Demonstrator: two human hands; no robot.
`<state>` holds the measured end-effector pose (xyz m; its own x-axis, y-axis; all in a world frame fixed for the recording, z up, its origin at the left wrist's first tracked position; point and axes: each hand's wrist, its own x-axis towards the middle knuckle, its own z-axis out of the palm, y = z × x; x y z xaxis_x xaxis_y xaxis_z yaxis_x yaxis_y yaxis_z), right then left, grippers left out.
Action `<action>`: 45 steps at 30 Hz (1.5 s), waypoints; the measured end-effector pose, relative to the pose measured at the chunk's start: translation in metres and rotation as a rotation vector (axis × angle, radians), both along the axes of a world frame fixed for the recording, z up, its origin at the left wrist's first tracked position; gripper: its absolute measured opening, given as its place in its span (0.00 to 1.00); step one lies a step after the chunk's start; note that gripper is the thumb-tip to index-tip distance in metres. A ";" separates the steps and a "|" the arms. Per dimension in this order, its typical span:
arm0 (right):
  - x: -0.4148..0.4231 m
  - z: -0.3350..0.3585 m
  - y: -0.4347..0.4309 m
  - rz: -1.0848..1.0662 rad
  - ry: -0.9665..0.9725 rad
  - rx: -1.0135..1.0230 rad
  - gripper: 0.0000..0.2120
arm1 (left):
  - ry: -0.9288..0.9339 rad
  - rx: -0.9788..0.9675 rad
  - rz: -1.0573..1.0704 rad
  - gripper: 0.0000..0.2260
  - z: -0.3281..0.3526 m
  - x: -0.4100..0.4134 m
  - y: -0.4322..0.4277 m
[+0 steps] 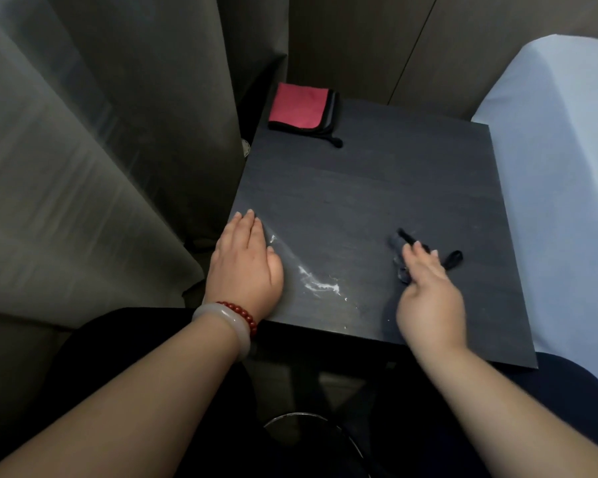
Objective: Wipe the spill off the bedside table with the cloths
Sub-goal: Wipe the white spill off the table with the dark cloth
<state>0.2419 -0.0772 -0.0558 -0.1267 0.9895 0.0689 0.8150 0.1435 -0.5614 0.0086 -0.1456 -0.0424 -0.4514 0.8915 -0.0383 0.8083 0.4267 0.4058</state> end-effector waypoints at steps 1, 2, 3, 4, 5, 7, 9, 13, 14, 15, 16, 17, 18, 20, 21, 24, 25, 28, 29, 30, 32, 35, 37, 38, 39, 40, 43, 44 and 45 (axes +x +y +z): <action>-0.012 -0.001 -0.009 0.026 0.001 0.022 0.29 | -0.003 -0.002 0.001 0.25 0.000 0.000 0.000; -0.026 -0.002 -0.021 0.069 0.013 0.043 0.30 | -0.004 -0.004 0.002 0.25 -0.001 -0.001 0.000; -0.040 -0.004 -0.033 0.117 0.028 0.043 0.31 | -0.001 -0.004 0.001 0.25 -0.001 -0.001 0.000; -0.052 -0.005 -0.045 0.164 0.037 0.025 0.31 | 0.002 -0.004 0.000 0.25 -0.001 -0.001 0.000; -0.063 -0.005 -0.055 0.205 0.030 0.011 0.31 | 0.003 -0.004 0.000 0.25 -0.001 0.000 0.000; -0.071 -0.004 -0.067 0.281 0.002 0.003 0.31 | 0.002 -0.013 0.004 0.25 0.000 0.001 0.001; -0.057 -0.005 -0.061 0.326 -0.015 0.024 0.32 | 0.001 -0.017 0.004 0.25 0.000 0.001 0.001; 0.001 -0.006 -0.022 0.063 -0.042 -0.005 0.32 | 0.009 -0.013 -0.007 0.25 0.000 0.000 0.000; 0.008 -0.005 -0.016 -0.018 -0.042 -0.027 0.32 | 0.007 -0.012 -0.006 0.25 0.000 0.000 0.000; 0.007 -0.004 -0.015 -0.068 -0.047 -0.037 0.31 | 0.003 -0.011 -0.006 0.25 0.000 0.000 0.000; 0.000 -0.003 -0.016 -0.081 -0.051 -0.021 0.31 | -0.002 -0.009 -0.005 0.25 0.000 0.000 0.000; -0.013 -0.003 -0.020 -0.054 -0.049 -0.002 0.30 | -0.005 -0.007 -0.005 0.25 -0.001 0.000 0.000; -0.028 -0.003 -0.025 -0.001 -0.051 0.011 0.31 | -0.007 -0.006 -0.005 0.25 -0.001 0.000 0.000; -0.057 -0.002 -0.038 0.142 -0.049 0.002 0.33 | -0.014 -0.005 -0.011 0.25 -0.002 -0.001 0.000; -0.069 -0.001 -0.043 0.204 -0.053 -0.006 0.32 | -0.022 -0.001 -0.015 0.25 -0.002 -0.001 0.000; -0.081 0.001 -0.050 0.304 -0.064 -0.012 0.33 | -0.080 0.039 -0.005 0.23 0.001 -0.004 0.000; -0.079 0.002 -0.048 0.321 -0.061 -0.010 0.33 | -0.100 0.068 0.004 0.22 0.004 -0.008 0.002; -0.066 0.000 -0.043 0.335 -0.053 -0.030 0.33 | -0.082 0.140 0.005 0.22 0.014 -0.029 0.024; -0.061 0.001 -0.043 0.318 -0.051 -0.032 0.33 | -0.073 0.148 -0.016 0.22 0.017 -0.039 0.038; -0.057 0.001 -0.042 0.293 -0.050 -0.031 0.33 | -0.059 0.138 -0.056 0.21 0.018 -0.048 0.054; -0.050 0.002 -0.042 0.250 -0.049 -0.030 0.33 | 0.014 0.097 -0.181 0.19 0.017 -0.067 0.092; -0.046 0.002 -0.043 0.245 -0.038 -0.036 0.34 | 0.126 0.018 -0.417 0.19 0.012 -0.086 0.142; -0.047 0.000 -0.043 0.232 -0.026 -0.027 0.32 | 0.191 -0.081 -0.567 0.21 0.005 -0.096 0.166; -0.049 0.000 -0.043 0.217 -0.025 -0.021 0.31 | 0.230 -0.105 -0.628 0.22 0.001 -0.100 0.172; -0.054 0.000 -0.044 0.205 -0.025 -0.014 0.30 | 0.262 -0.096 -0.678 0.22 -0.004 -0.103 0.176; -0.060 0.001 -0.045 0.211 -0.027 -0.009 0.30 | 0.273 -0.068 -0.712 0.23 -0.008 -0.106 0.177; -0.087 0.002 -0.052 0.365 -0.041 0.007 0.29 | 0.236 -0.018 -0.738 0.22 -0.014 -0.112 0.179; -0.095 0.002 -0.054 0.427 -0.047 0.003 0.29 | 0.225 -0.019 -0.739 0.22 -0.014 -0.113 0.179; -0.100 0.001 -0.054 0.476 -0.051 -0.006 0.29 | 0.215 -0.023 -0.736 0.22 -0.014 -0.113 0.180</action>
